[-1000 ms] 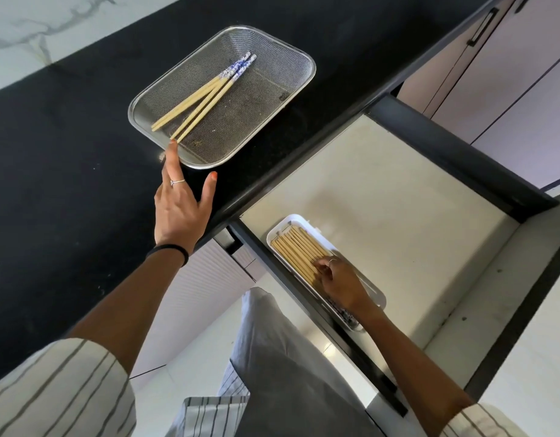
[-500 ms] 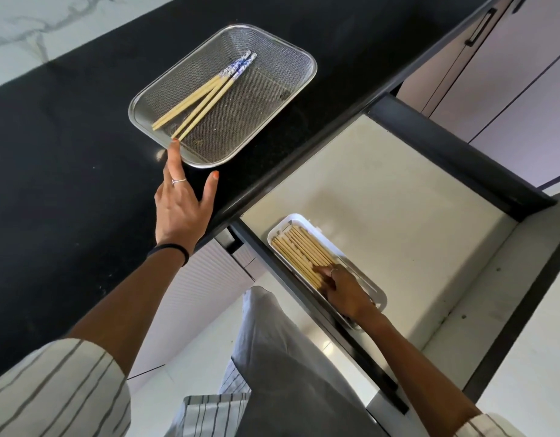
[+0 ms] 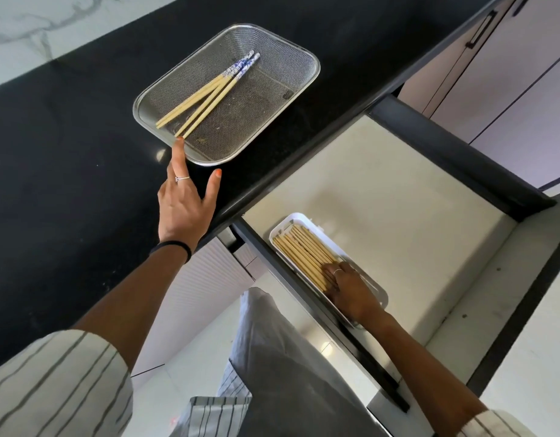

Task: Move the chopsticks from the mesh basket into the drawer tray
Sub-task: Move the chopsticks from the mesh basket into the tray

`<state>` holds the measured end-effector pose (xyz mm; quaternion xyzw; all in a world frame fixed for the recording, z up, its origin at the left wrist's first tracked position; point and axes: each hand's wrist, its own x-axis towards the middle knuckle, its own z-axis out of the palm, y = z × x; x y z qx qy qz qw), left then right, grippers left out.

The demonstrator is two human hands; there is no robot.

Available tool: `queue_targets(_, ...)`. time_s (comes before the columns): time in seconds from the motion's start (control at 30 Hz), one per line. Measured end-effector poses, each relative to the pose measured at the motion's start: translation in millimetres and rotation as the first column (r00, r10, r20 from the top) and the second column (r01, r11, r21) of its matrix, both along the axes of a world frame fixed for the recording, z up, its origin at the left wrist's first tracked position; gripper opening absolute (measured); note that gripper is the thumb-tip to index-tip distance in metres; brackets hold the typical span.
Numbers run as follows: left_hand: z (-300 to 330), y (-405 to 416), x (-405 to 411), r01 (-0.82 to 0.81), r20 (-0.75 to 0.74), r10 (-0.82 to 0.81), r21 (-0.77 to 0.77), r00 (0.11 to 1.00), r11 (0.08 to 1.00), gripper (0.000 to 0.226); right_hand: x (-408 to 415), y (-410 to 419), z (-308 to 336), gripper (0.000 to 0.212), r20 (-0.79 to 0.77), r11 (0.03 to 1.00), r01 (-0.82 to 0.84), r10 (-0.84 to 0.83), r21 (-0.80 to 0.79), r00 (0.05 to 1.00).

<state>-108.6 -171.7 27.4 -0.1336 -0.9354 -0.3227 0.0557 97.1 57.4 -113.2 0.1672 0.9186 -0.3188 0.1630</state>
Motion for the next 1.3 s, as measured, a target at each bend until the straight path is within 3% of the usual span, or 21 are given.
queue_targets(0.1,0,0,-1,0.004,0.0,-0.004,-0.002,1.0,1.0,0.075,2,-3,1,0.052,-0.024,0.994,-0.033,0.035,0.101,0.999)
queue_targets(0.23,-1,0,-1,0.004,-0.003,-0.004,0.0,1.0,1.0,0.074,4,-5,4,0.048,-0.04,0.993,-0.014,0.018,0.113,0.999)
queue_targets(0.33,-2,-1,-2,0.004,-0.002,-0.004,0.004,1.0,1.0,0.074,4,-2,7,0.049,0.0,0.979,-0.096,0.098,0.18,0.995)
queue_targets(0.53,-3,-2,-3,0.007,-0.007,-0.007,0.008,1.0,1.0,0.073,10,1,19,0.056,0.042,0.953,-0.033,0.022,0.302,0.999)
queue_targets(0.73,-6,-3,-4,0.002,-0.01,-0.002,0.008,1.0,1.0,0.073,11,2,16,0.036,-0.021,0.972,-0.058,0.064,0.227,0.998)
queue_targets(0.9,-5,-2,-3,-0.002,-0.011,0.002,0.017,1.0,1.0,0.071,14,0,7,0.031,-0.01,0.941,-0.262,0.27,0.216,0.963)
queue_targets(1.07,-4,-2,-2,0.005,-0.016,-0.004,0.031,1.0,1.0,0.071,13,1,7,0.035,0.003,0.984,-0.075,0.076,0.159,0.997)
queue_targets(1.3,-4,-2,-2,0.001,-0.011,-0.001,0.024,1.0,1.0,0.072,18,3,16,0.034,-0.007,0.979,0.03,-0.029,0.2,1.0)
